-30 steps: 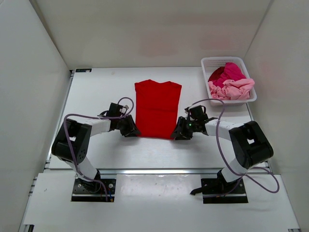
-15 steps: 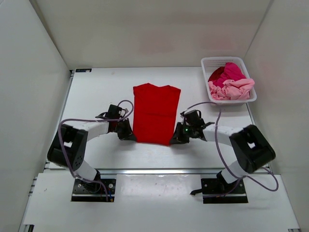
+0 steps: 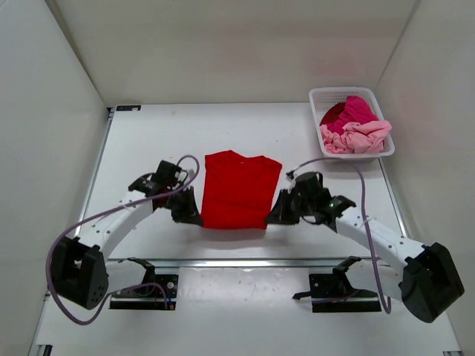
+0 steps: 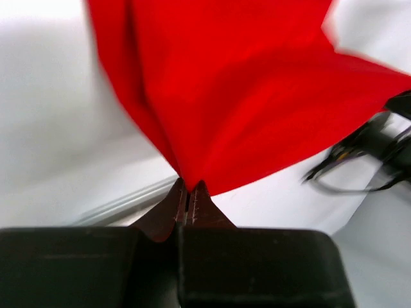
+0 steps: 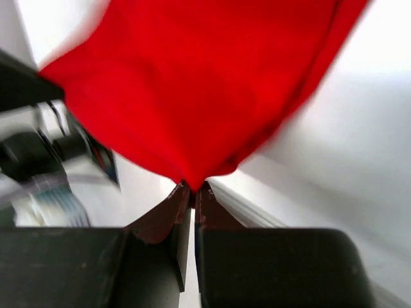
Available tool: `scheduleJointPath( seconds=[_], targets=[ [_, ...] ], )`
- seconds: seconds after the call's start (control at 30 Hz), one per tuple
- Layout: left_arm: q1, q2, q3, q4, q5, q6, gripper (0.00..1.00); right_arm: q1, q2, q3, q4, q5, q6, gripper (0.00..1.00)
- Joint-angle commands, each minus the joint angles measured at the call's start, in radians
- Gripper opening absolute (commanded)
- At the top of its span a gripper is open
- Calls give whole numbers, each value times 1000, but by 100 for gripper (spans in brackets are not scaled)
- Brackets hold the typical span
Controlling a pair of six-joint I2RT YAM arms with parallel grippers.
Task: Fold and stack the t-shirts
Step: Fold the 2/3-rectangle-folded T-shirt at the center of the board.
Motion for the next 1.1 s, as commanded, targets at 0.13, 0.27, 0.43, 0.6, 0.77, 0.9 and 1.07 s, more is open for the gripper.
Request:
scheduleJointPath(
  seconds=[0.13,0.27,0.43,0.6,0.77,0.9,1.07],
  targets=[
    [71,222,396,73,-80,-12,0,-233,255,378,-115,1,-263,0],
    [60,417,566,109,-135,-52,0,-281,454,588,-125,27,-312,0],
    [49,575,703,165,-188,-118,0,-347,596,728,-108,44,-312,0],
    [61,745,844,168,-242,-140,0,-380,714,810,-115,47,-329,0],
    [84,814,915,195,-280,-163,0,-388,843,918,-131,65,-341,1],
    [84,844,952,198,-301,-164,11,-385,918,1025,-160,77,-338,2],
    [98,812,918,251,-267,-158,80,-377,946,1114,-203,83,-338,32]
  ],
)
